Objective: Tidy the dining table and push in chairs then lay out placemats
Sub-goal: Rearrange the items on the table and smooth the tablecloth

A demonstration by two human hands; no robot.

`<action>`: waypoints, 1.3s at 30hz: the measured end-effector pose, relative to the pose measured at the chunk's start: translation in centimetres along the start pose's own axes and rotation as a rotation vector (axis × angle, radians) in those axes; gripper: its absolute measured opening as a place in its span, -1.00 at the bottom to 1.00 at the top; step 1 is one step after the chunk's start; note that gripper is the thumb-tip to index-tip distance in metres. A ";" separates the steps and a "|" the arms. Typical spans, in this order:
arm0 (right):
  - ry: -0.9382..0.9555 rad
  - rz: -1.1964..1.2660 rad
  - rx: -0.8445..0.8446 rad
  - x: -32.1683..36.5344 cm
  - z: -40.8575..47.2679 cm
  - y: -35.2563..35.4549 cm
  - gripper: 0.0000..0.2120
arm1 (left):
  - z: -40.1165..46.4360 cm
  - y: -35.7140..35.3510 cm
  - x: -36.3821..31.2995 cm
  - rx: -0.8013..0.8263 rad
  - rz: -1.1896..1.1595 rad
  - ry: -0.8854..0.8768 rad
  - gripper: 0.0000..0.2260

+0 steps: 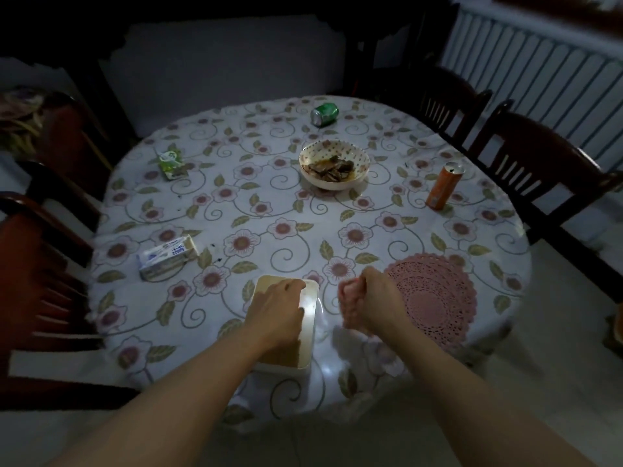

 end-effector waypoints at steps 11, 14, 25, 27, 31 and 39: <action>0.278 0.376 0.271 14.8 -0.8 3.6 -0.75 | -3.5 8.8 3.0 -0.280 -0.542 0.155 -0.97; 0.331 0.225 0.183 17.3 0.3 2.0 -0.74 | -5.3 10.3 6.3 -0.388 -0.596 0.259 -0.81; -0.013 0.667 0.535 26.4 3.9 -9.5 -0.54 | -3.5 12.3 20.5 -0.357 -1.011 0.321 -0.77; 0.000 0.659 0.510 28.5 4.9 -11.0 -0.63 | -2.6 12.4 22.5 -0.267 -1.068 0.275 -0.67; -0.046 0.413 0.212 29.7 8.5 -12.5 -0.83 | -0.7 12.4 27.9 -0.214 -1.045 0.273 -0.68; -0.123 0.660 0.086 29.3 16.4 -16.0 -0.70 | 4.8 12.3 35.7 -0.253 -0.693 0.394 -0.57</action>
Point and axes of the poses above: each hand's wrist, its own z-axis towards the middle knuckle, its own y-axis out of the back of the hand, x = y × z, the point moved 7 cm from there along z, towards the middle knuckle, and after that the axes turned 4 degrees about z, right-handed, at the moved point
